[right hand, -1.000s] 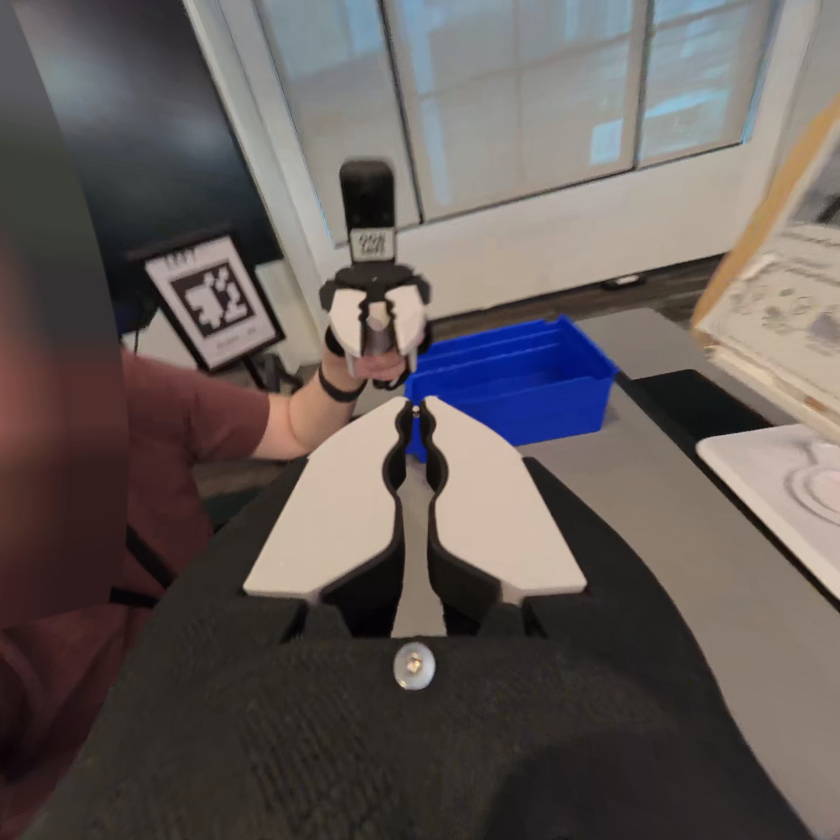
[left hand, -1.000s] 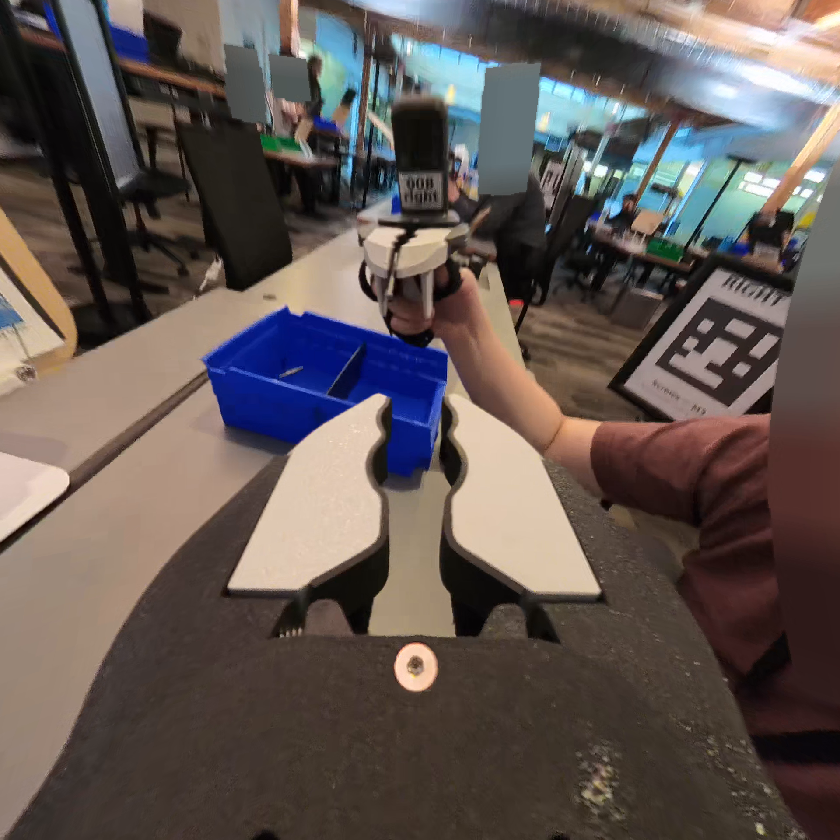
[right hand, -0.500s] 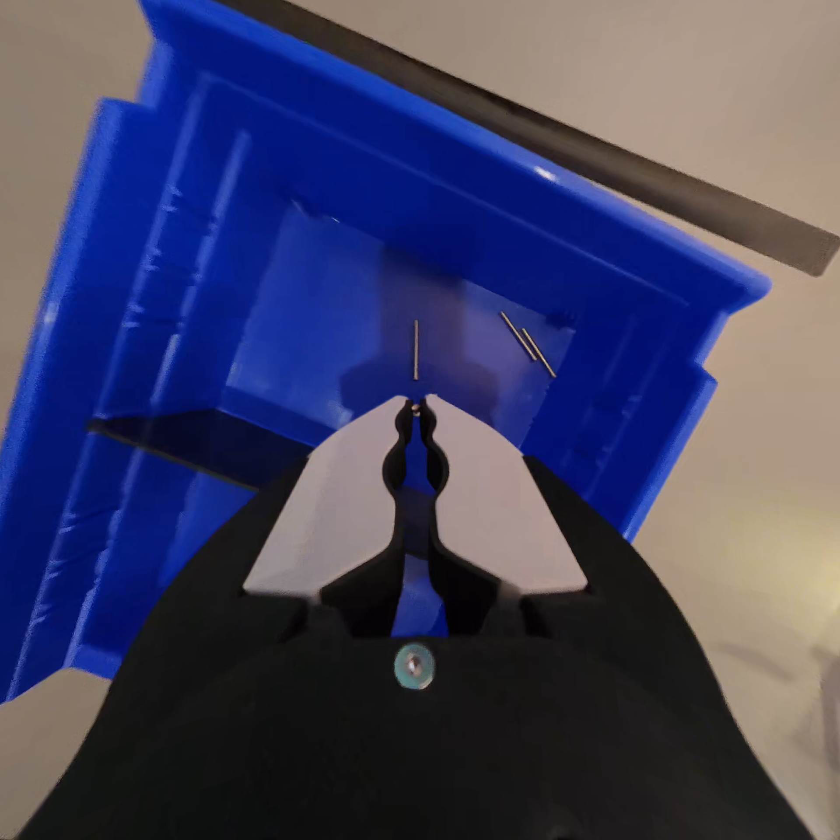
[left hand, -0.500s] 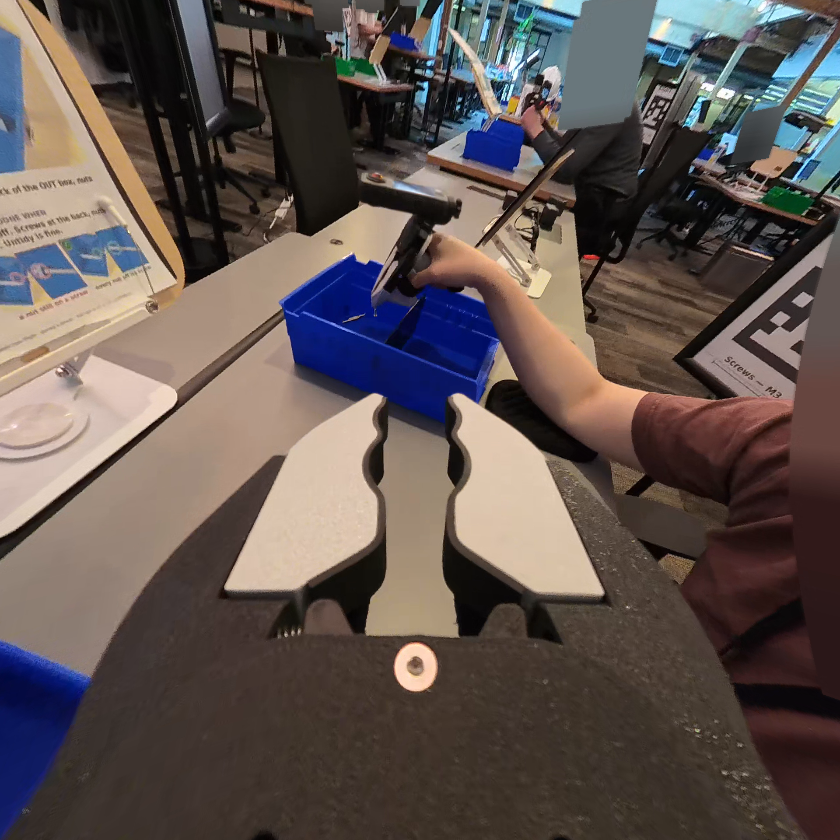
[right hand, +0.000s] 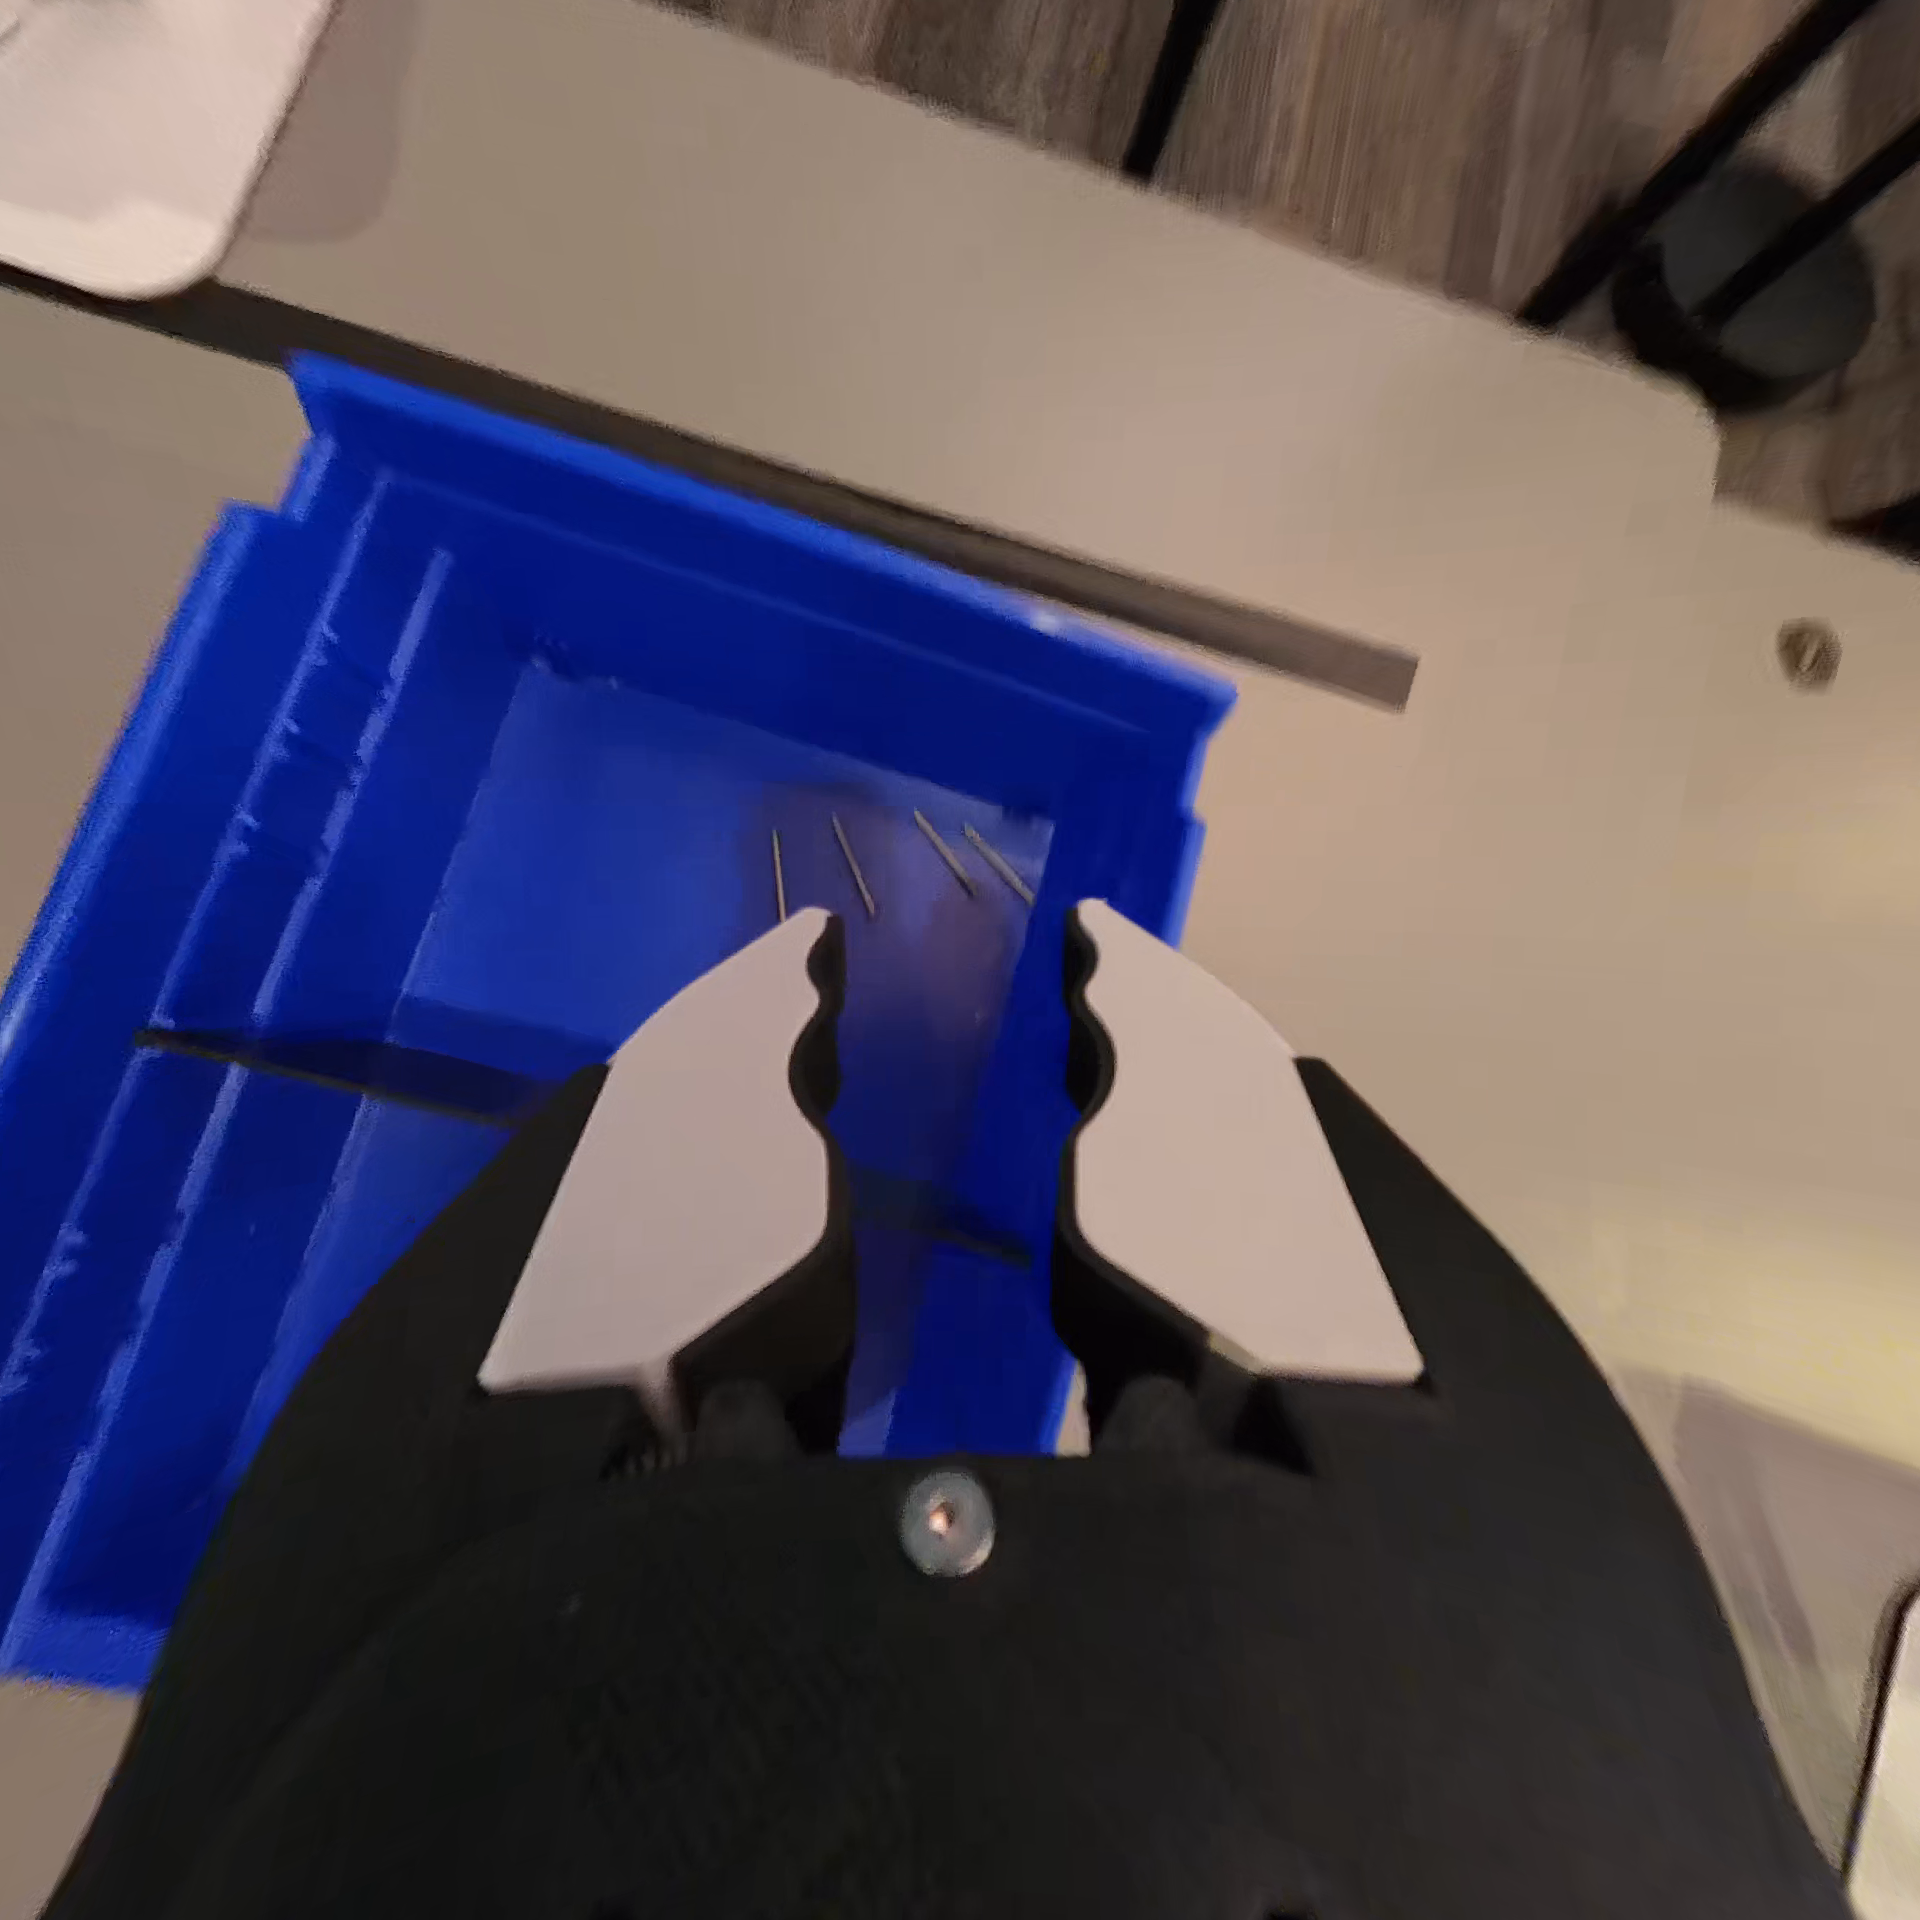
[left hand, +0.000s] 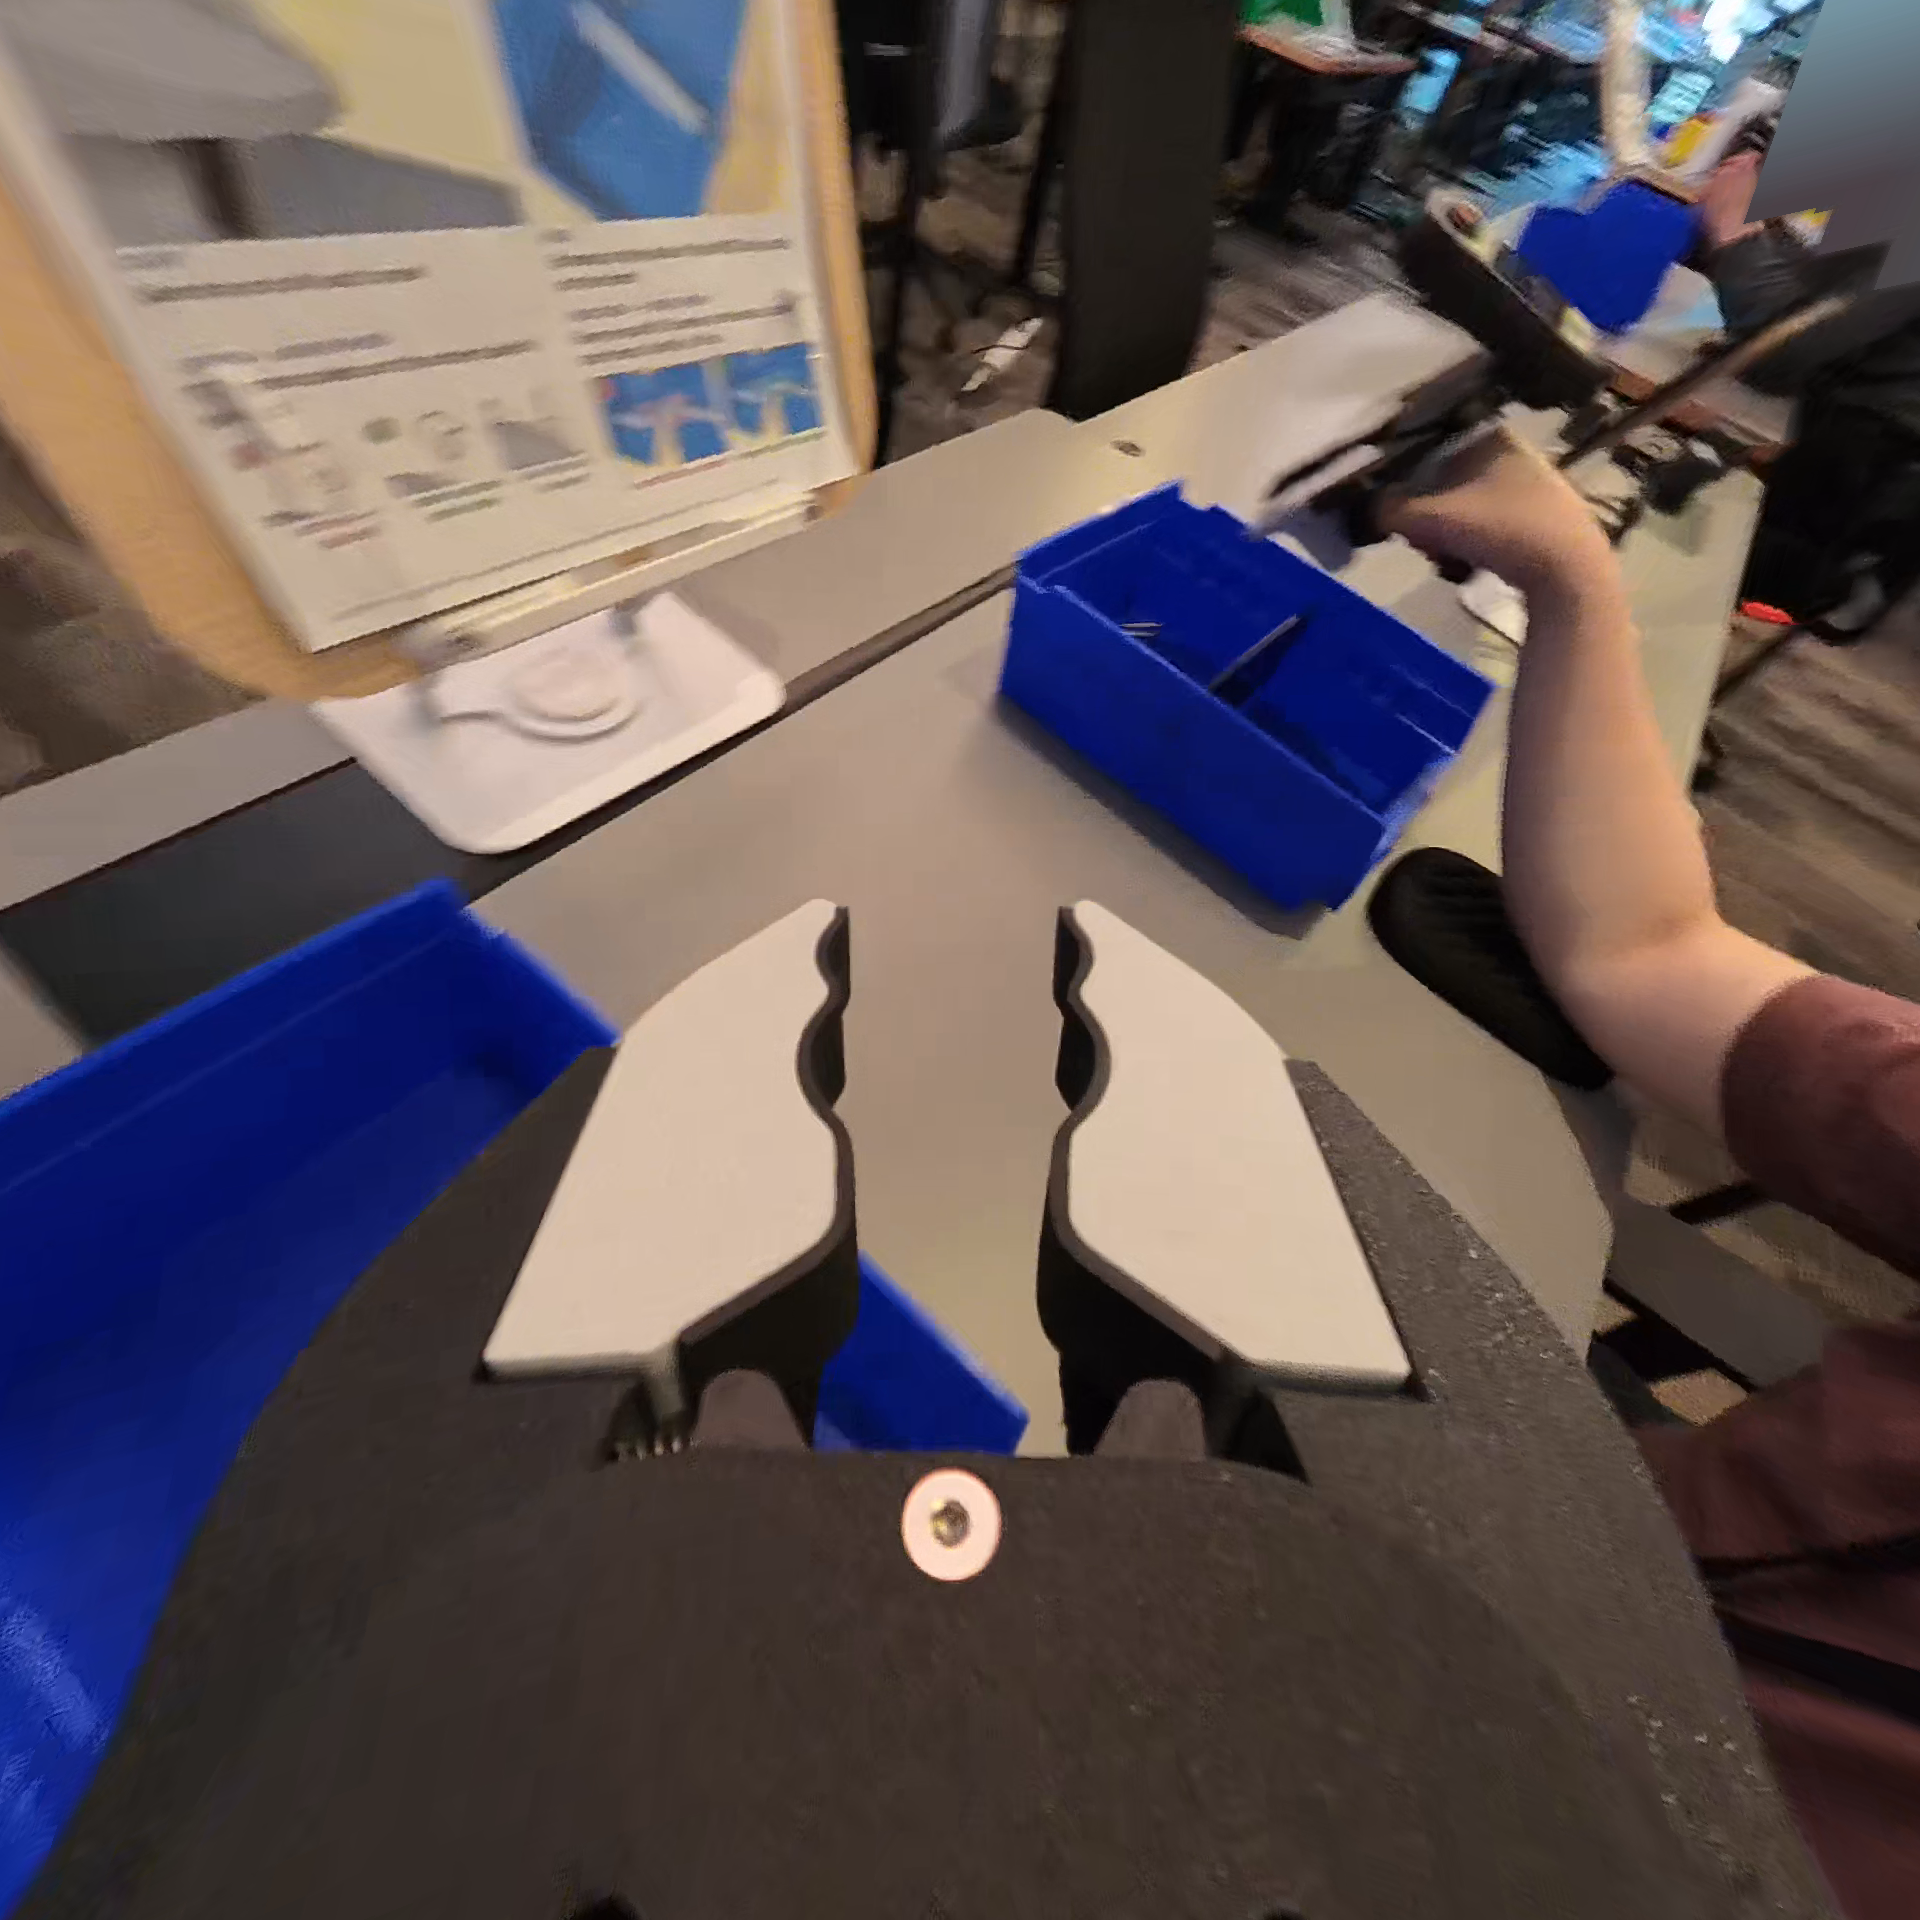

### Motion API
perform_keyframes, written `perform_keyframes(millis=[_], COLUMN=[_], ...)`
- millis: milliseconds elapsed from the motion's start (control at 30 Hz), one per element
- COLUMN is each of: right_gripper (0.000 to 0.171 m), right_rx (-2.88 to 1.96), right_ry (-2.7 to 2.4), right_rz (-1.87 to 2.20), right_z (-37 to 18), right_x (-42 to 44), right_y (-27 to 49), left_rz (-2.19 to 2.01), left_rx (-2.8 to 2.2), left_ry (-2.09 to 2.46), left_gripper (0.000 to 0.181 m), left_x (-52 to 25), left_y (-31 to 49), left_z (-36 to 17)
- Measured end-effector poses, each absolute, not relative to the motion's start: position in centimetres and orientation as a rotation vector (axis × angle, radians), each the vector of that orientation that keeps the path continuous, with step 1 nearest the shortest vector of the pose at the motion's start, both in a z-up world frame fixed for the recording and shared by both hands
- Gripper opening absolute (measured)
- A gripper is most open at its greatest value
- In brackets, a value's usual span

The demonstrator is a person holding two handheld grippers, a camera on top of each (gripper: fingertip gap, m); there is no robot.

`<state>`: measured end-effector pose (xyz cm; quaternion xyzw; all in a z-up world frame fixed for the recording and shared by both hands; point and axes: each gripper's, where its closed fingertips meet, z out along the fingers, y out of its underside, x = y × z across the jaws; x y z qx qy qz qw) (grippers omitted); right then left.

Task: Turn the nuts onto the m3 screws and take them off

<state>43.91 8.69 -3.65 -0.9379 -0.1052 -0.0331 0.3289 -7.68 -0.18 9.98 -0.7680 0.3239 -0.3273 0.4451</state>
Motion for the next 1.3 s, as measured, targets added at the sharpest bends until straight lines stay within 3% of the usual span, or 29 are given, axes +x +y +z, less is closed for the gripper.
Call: perform_keyframes(millis=[100,300,500,900,1033,1300], right_gripper=[0.048,0.049,0.051,0.053,0.053,0.052], right_rx=[-2.618,-2.849,-2.935,-2.969,-2.974,-3.02], right_ry=[-0.19,-0.083,-0.016,0.034,0.038,0.024], right_rz=[-0.115,-0.08,-0.066,-0.003,0.027,0.134], right_z=[-5.4,-7.6,-8.9,-10.0,-10.1,-11.2], right_x=[46.1,47.0,47.9,49.0,49.0,48.4], right_y=[6.3,2.1,0.4,-0.4,-1.0,-1.8], left_rz=[-0.699,-0.226,-0.252,-0.156,-0.253,-0.04], left_rx=[-1.977,-2.306,-2.608,-2.91,-2.978,-3.048], left_ry=[0.541,0.055,-0.021,-0.006,0.0,0.099], left_gripper=[0.033,0.034,0.037,0.042,0.007,0.004], left_x=[-14.1,-28.1,-30.0,-30.9,-30.2,-28.8], left_y=[1.7,3.0,2.4,2.7,2.5,2.1], left_z=[10.2,4.7,-1.7,-8.9,-10.4,-10.7])
